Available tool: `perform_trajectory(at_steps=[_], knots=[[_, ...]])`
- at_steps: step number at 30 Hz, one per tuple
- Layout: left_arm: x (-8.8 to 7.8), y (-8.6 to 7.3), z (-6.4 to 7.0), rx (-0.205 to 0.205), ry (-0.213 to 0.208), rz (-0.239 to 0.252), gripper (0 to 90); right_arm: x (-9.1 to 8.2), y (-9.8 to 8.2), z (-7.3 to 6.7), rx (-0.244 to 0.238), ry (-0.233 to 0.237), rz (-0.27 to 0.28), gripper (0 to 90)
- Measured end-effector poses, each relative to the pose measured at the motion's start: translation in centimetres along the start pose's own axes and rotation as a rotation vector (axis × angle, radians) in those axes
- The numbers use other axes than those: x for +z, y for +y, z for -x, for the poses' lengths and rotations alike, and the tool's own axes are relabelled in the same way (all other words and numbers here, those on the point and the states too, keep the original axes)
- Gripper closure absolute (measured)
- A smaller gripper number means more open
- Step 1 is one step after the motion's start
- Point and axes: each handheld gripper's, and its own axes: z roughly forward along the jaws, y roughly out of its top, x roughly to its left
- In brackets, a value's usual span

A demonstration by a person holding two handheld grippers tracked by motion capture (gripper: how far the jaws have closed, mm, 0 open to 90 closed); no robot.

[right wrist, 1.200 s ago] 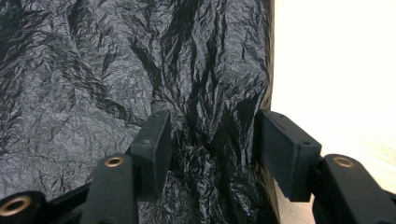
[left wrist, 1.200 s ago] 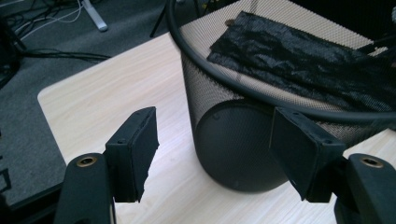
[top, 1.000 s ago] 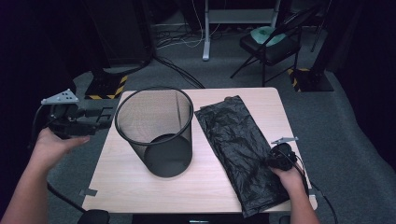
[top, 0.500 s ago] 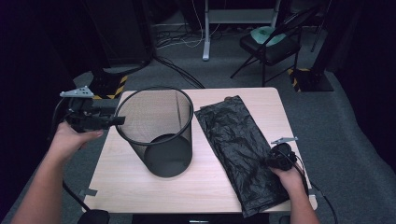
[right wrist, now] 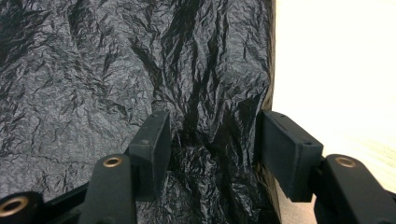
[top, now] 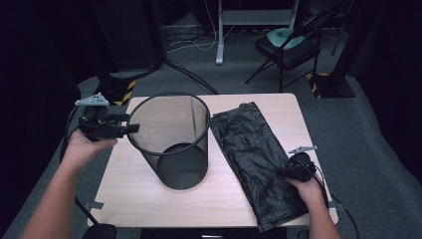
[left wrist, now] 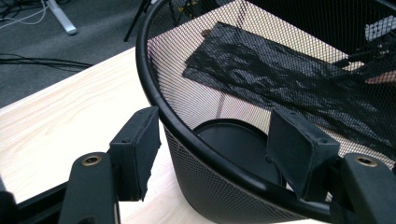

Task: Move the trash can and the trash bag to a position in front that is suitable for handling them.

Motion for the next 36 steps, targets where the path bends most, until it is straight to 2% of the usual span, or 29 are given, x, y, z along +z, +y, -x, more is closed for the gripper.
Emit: perform_trajectory(at_steps=[4, 16, 25, 32, 36], knots=[[0.4, 0.2, 0.7, 0.019, -0.014, -0.006, 34.2, 0.0, 0.0, 0.0, 0.000, 0.001, 0.000, 42.5], [1.1, 0.5, 2.2, 0.027, -0.057, -0.003, 33.6, 0.0, 0.0, 0.0, 0.000, 0.004, 0.000, 42.6], [1.0, 0.5, 4.0, 0.067, -0.069, 0.000, 33.4, 0.0, 0.0, 0.0, 0.000, 0.004, 0.000, 42.5], [1.1, 0.4, 5.2, 0.082, -0.087, 0.007, 32.9, 0.0, 0.0, -0.1, 0.005, 0.001, -0.003, 42.4], [1.3, 0.4, 6.0, 0.099, -0.111, 0.010, 32.9, 0.0, 0.0, -0.2, 0.004, -0.008, -0.003, 42.5]])
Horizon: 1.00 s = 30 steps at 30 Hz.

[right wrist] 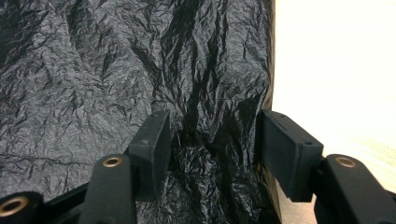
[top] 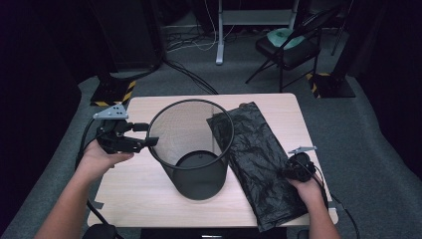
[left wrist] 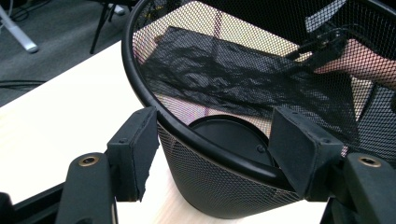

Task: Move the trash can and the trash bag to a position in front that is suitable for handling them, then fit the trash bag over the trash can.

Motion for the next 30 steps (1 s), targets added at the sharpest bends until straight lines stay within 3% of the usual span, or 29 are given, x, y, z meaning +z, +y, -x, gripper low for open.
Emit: perform_trajectory(at_steps=[8, 14, 20, 24, 30], knots=[[0.3, 0.3, 0.8, 0.022, -0.016, -0.007, 32.5, -0.1, 0.1, 0.0, 0.015, -0.005, -0.002, 42.2], [0.3, 0.3, 1.0, 0.033, -0.015, -0.008, 30.9, -1.0, 0.7, -0.2, 0.030, -0.009, 0.061, 36.8], [0.3, 0.4, 0.9, 0.034, -0.018, -0.014, 29.2, -1.4, 2.1, -1.1, -0.021, 0.003, 0.061, 31.4], [0.4, 0.4, 0.8, 0.033, -0.019, -0.018, 27.8, -0.7, 3.0, -1.1, 0.001, -0.013, 0.053, 19.4], [0.4, 0.4, 0.7, 0.031, -0.024, -0.018, 27.3, 1.0, 4.0, -0.8, -0.018, -0.023, 0.037, 14.1]])
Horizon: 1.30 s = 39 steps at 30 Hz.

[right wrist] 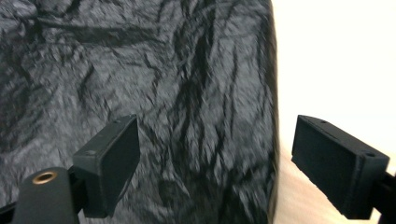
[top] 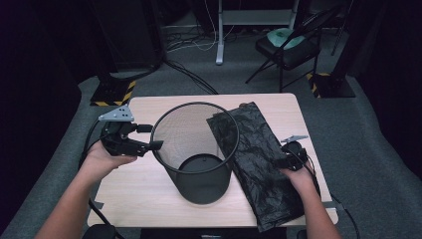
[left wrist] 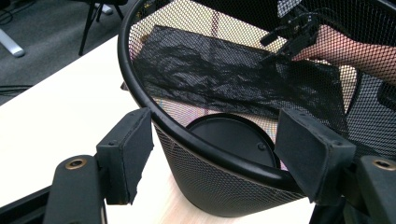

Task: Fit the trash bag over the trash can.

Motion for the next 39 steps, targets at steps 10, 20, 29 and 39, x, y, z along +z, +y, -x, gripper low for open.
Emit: perform_trajectory(at_steps=[10, 20, 29, 39], knots=[[0.2, 0.1, -0.1, -0.004, -0.002, -0.007, 26.9, 1.7, 1.5, -0.1, 0.030, 0.015, -0.008, 8.6], [0.3, 0.1, -0.3, -0.015, -0.009, -0.008, 26.7, 3.2, 1.0, -0.4, 0.023, 0.005, -0.059, 7.9], [0.3, 0.1, -0.2, -0.016, -0.002, -0.012, 26.6, 3.2, 0.3, -0.1, 0.000, 0.019, -0.026, 13.0], [0.3, 0.0, -0.4, -0.024, -0.010, -0.008, 26.8, 2.7, 0.3, -1.1, -0.068, 0.078, 0.005, 48.0]])
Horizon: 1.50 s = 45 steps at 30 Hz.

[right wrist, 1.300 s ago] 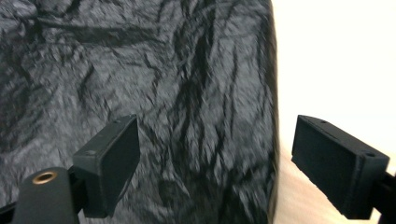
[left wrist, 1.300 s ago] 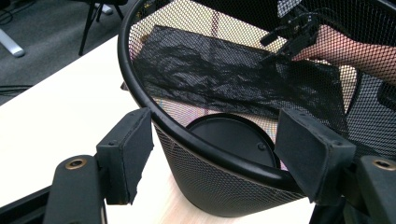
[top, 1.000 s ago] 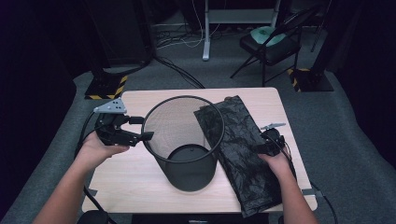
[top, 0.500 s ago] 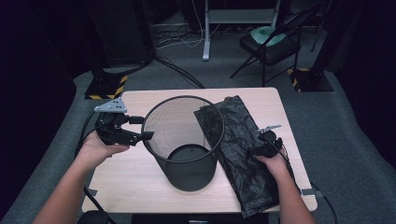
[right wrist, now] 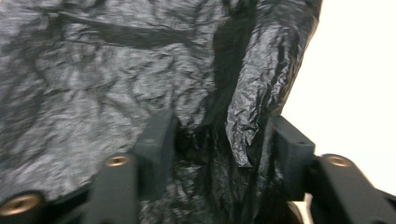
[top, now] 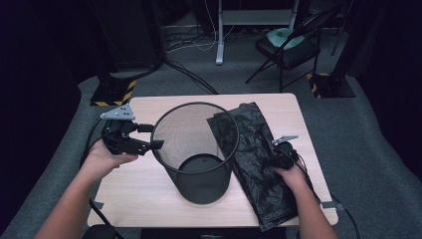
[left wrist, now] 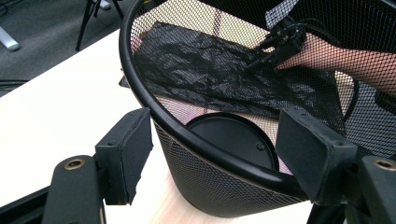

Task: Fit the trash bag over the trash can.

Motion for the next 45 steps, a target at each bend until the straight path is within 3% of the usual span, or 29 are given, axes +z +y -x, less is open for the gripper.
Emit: perform_trajectory(at_steps=[3, 9, 11, 16, 20, 24, 32, 45], knots=[[0.0, 0.0, -0.1, -0.004, -0.004, -0.002, 26.8, 0.0, 0.0, -0.1, -0.017, 0.017, 0.005, 55.2], [0.2, 0.3, -0.2, 0.009, 0.007, -0.020, 27.5, -0.1, 0.2, -0.7, -0.058, 0.058, -0.004, 80.2], [0.2, 0.3, -0.2, 0.012, 0.011, -0.021, 27.4, -0.1, 0.3, -0.9, -0.074, 0.062, -0.008, 83.8], [0.1, 0.3, -0.2, 0.012, 0.002, -0.016, 27.6, 0.0, 0.7, -0.9, -0.048, 0.076, -0.040, 84.7], [0.0, 0.3, -0.4, 0.012, -0.007, -0.015, 28.1, 0.0, 1.5, -0.8, -0.017, 0.087, -0.109, 85.1], [-0.1, 0.3, -0.5, 0.011, -0.008, -0.012, 28.4, -0.1, 2.0, -0.9, -0.044, 0.078, -0.146, 85.6], [-0.1, 0.3, -0.5, 0.014, -0.012, -0.016, 30.6, -1.2, 2.7, -0.5, -0.041, 0.085, -0.143, 86.9], [0.2, 0.7, -0.7, 0.013, -0.011, -0.043, 30.0, -5.1, 4.7, -0.8, -0.127, 0.117, -0.133, 87.0]])
